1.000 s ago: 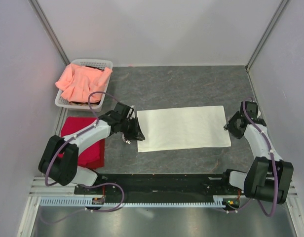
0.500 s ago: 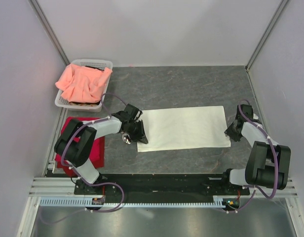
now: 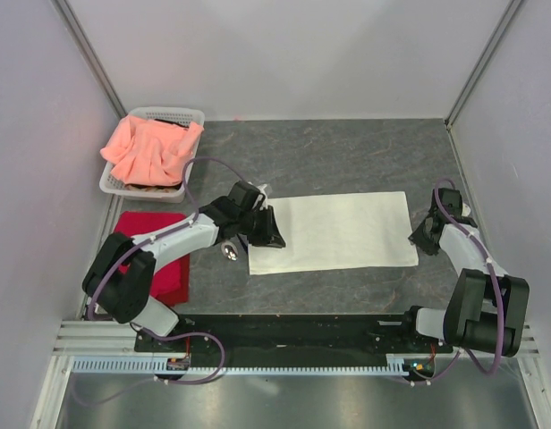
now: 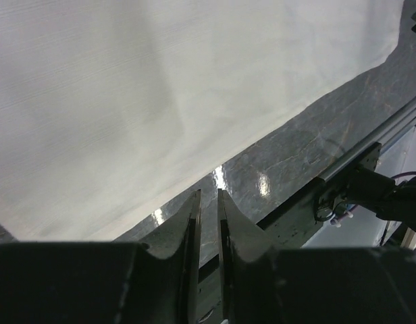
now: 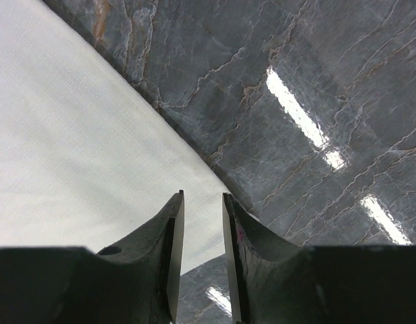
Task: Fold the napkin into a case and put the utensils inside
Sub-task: Smooth out the rectangle-folded napkin at the center of the board.
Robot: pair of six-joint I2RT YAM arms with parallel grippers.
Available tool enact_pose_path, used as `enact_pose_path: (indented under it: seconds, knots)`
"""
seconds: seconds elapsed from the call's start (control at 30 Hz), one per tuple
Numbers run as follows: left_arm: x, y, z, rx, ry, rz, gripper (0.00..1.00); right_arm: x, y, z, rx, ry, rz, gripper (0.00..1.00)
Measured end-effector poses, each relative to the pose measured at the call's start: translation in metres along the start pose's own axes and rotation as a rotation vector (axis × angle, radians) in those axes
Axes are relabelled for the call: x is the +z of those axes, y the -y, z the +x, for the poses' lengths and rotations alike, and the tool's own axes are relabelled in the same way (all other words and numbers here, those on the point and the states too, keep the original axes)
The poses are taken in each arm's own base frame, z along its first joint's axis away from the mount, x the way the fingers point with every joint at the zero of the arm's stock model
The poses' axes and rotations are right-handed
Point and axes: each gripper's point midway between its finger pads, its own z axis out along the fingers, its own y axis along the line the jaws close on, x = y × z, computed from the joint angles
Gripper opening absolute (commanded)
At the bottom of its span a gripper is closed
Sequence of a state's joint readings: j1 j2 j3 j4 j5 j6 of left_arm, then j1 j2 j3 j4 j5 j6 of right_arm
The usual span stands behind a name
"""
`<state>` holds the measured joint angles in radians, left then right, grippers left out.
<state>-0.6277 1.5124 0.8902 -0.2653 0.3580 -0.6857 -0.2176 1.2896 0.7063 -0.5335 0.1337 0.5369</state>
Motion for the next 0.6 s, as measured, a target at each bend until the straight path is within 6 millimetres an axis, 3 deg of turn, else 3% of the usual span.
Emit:
enact_pose_path:
  seconds: [0.17, 0.37, 0.5, 0.6]
  knots:
    - [0.007, 0.009, 0.006, 0.01, -0.041, 0.038, 0.2, 0.001, -0.002, 0.001, -0.005, 0.012, -0.021, 0.24]
    - [0.006, 0.015, 0.011, 0.008, -0.069, 0.071, 0.2, 0.008, -0.011, 0.007, -0.063, 0.005, -0.015, 0.28]
    - [0.004, 0.021, 0.003, -0.038, -0.094, 0.115, 0.18, -0.003, -0.045, 0.005, -0.183, 0.053, -0.063, 0.35]
    - [0.005, 0.019, -0.019, -0.075, -0.074, 0.119, 0.17, -0.01, -0.071, -0.016, -0.205, 0.112, -0.112, 0.42]
